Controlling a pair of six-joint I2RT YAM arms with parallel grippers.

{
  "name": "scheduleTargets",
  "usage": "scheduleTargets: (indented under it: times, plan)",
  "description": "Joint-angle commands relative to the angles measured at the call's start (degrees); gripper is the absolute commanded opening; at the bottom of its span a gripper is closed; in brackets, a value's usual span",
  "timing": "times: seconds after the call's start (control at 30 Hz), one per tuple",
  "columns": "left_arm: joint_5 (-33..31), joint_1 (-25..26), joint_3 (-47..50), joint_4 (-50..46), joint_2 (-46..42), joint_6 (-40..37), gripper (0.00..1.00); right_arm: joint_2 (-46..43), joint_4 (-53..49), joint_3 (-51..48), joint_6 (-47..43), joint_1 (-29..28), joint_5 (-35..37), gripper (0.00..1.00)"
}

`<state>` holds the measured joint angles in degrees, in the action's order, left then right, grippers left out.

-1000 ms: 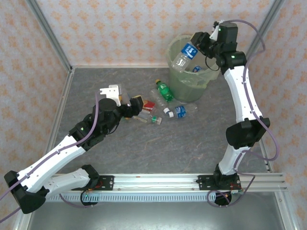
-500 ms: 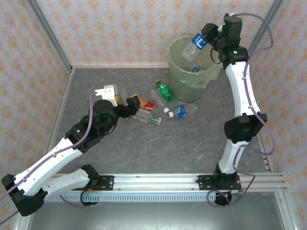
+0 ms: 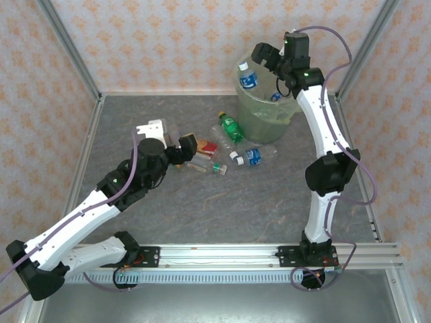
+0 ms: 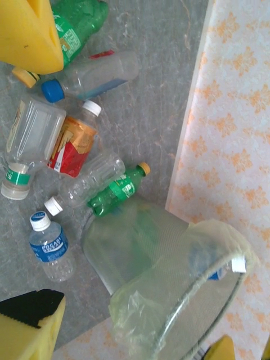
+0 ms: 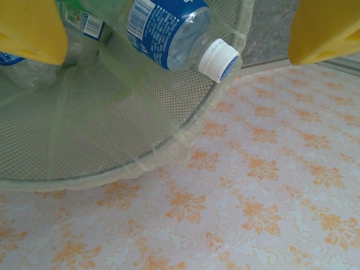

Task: Put the plastic bottles in the bin

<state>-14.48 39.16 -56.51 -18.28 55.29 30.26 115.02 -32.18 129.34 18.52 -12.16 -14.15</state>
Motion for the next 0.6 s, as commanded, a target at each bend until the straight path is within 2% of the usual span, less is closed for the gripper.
scheduleTargets:
  times: [0.0, 0.27, 0.37, 0.57]
  plan:
    - [-1.90, -1.86, 0.32, -2.25, 0.96, 2.94, 0.99, -3.61, -0.77, 1.83, -1.16, 0.43, 1.58, 1.00]
    - [2.53, -6.24, 4.13, 0.57, 2.49, 8.31, 0.99, -6.82, -0.32, -0.15, -1.81, 0.30, 1.20, 1.00]
    - [1.57, -6.81, 4.28, -0.37, 3.40, 9.31, 0.99, -6.59, -0.91, -0.05, -2.09, -0.11, 0.70, 1.00]
    - [3.30, -11.71, 6.40, -1.96, 7.61, 20.28, 0.94, -7.77, -1.28, -0.08, -2.31, -2.30, 0.87, 1.00]
